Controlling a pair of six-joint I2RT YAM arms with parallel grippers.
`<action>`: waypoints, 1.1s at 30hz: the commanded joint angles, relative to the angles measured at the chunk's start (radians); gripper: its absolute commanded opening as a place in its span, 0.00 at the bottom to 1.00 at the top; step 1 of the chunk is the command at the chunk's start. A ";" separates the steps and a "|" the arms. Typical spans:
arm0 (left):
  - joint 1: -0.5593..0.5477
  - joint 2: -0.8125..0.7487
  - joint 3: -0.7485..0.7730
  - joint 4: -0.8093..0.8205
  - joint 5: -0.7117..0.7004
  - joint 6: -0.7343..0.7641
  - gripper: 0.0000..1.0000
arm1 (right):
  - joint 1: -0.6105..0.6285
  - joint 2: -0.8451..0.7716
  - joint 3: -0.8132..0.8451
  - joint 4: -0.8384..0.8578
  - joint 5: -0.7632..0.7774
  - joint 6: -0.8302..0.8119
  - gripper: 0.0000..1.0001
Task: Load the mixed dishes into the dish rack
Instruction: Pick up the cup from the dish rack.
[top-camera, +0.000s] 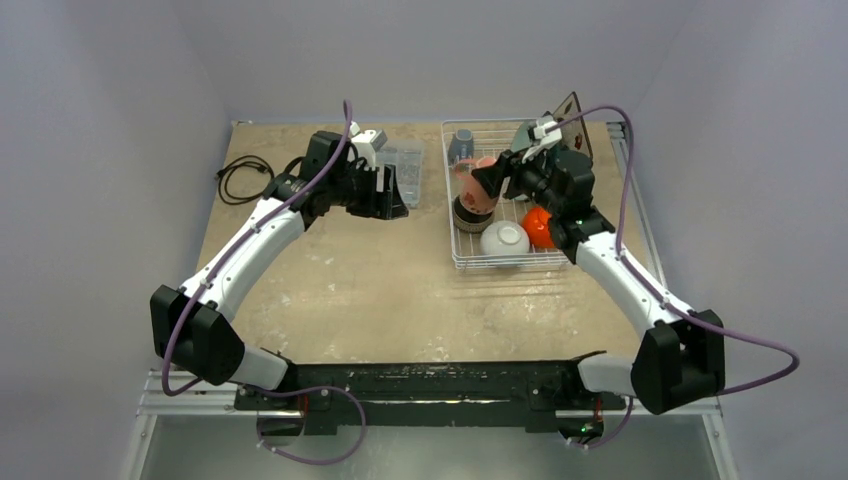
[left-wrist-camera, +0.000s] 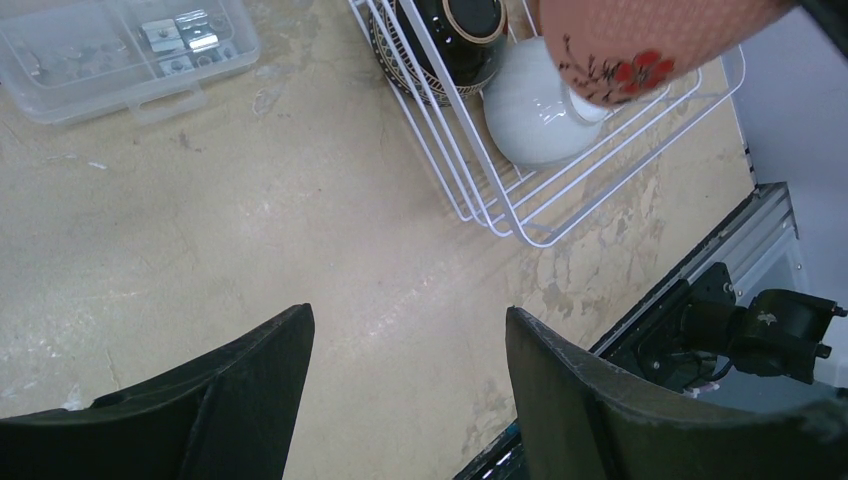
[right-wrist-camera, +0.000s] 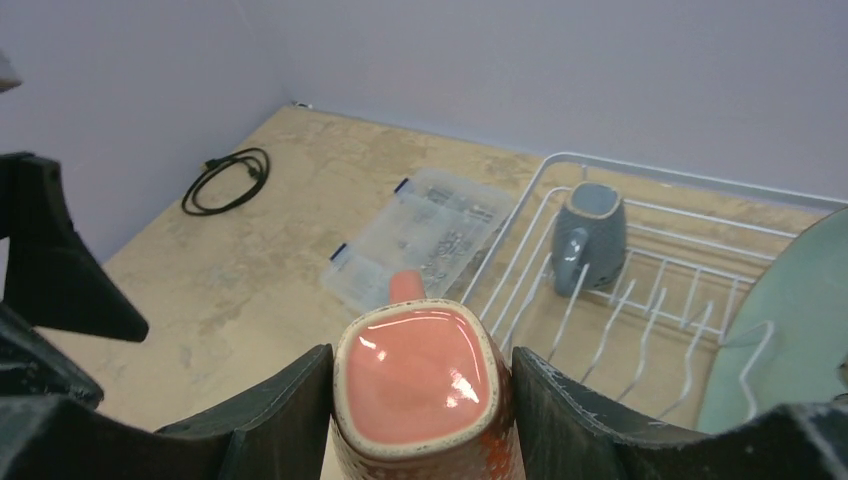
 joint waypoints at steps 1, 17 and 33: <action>0.007 -0.024 0.000 0.043 0.023 -0.010 0.69 | 0.028 -0.073 -0.102 0.235 0.007 0.053 0.00; 0.006 -0.018 0.000 0.047 0.037 -0.018 0.69 | 0.204 -0.150 -0.328 0.301 0.495 0.335 0.00; 0.006 -0.023 0.000 0.046 0.040 -0.018 0.69 | 0.357 -0.098 -0.333 0.222 0.836 0.334 0.00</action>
